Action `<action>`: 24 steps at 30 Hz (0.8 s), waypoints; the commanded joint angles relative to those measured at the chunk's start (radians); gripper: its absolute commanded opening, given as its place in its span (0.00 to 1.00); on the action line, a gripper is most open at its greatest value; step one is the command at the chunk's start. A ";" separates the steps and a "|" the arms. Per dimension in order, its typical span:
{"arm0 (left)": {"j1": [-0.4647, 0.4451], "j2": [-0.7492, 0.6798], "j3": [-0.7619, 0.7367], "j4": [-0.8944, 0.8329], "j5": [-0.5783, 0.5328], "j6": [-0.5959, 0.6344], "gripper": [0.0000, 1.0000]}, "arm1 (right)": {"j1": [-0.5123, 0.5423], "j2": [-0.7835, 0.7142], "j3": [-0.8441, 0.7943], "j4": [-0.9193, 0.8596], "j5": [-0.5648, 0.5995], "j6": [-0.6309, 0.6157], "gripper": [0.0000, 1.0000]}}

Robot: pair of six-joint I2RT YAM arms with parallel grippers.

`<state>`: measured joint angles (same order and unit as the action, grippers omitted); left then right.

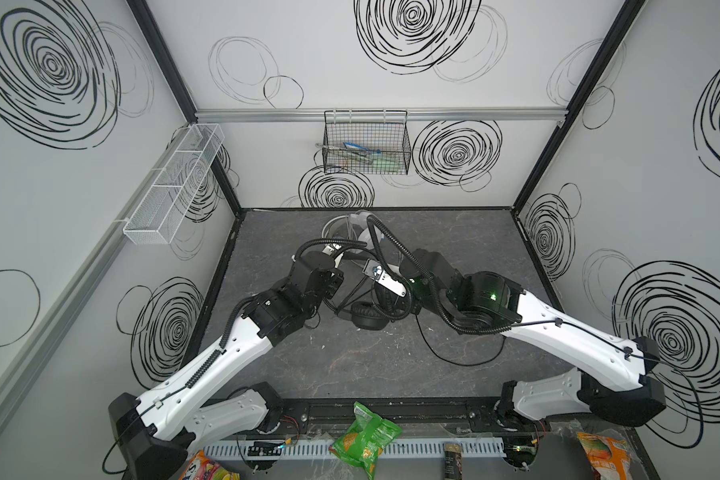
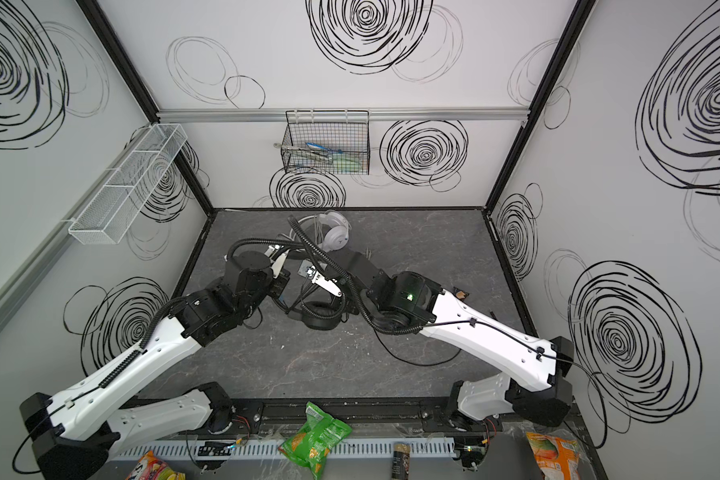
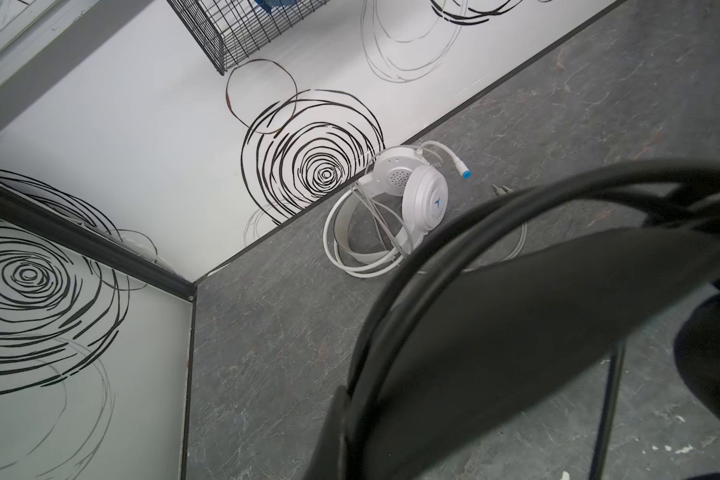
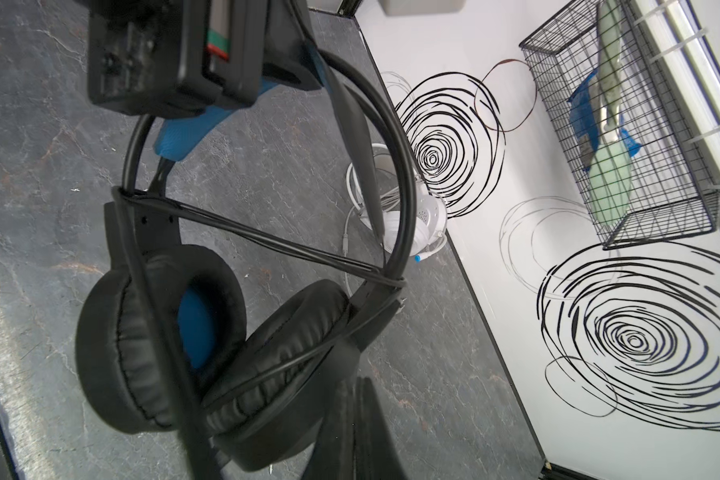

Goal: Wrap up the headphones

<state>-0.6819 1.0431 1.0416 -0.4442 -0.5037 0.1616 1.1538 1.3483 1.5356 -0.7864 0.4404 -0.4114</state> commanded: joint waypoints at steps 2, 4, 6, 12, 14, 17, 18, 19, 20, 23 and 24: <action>0.016 -0.050 0.005 0.040 0.065 0.024 0.00 | -0.035 -0.026 -0.005 0.035 0.135 -0.011 0.06; 0.016 -0.070 -0.003 0.042 0.104 0.030 0.00 | -0.075 -0.021 0.009 0.040 0.160 0.000 0.08; 0.016 -0.090 -0.007 0.044 0.148 0.032 0.00 | -0.115 -0.026 0.020 0.056 0.154 0.011 0.10; 0.015 -0.149 -0.007 0.042 0.307 0.015 0.00 | -0.235 -0.066 0.016 0.168 0.091 0.049 0.18; 0.010 -0.152 0.004 0.030 0.333 0.006 0.00 | -0.280 -0.066 0.017 0.179 0.041 0.079 0.18; 0.009 -0.151 0.025 0.018 0.335 -0.015 0.00 | -0.322 -0.074 -0.014 0.200 0.001 0.116 0.16; 0.008 -0.151 0.032 0.015 0.335 -0.023 0.00 | -0.336 -0.079 -0.027 0.209 -0.008 0.127 0.16; 0.008 -0.152 0.042 0.012 0.334 -0.038 0.00 | -0.354 -0.086 -0.046 0.223 -0.020 0.141 0.16; 0.010 -0.152 0.055 0.009 0.332 -0.055 0.00 | -0.377 -0.096 -0.063 0.237 -0.037 0.160 0.16; 0.019 -0.140 0.107 -0.009 0.335 -0.127 0.00 | -0.451 -0.124 -0.111 0.287 -0.096 0.211 0.16; 0.019 -0.138 0.124 -0.011 0.343 -0.151 0.00 | -0.474 -0.132 -0.128 0.305 -0.110 0.225 0.16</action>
<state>-0.6712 0.9134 1.0821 -0.5098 -0.1993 0.1143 0.7380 1.2575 1.4387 -0.5735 0.3786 -0.2630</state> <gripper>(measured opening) 0.085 0.157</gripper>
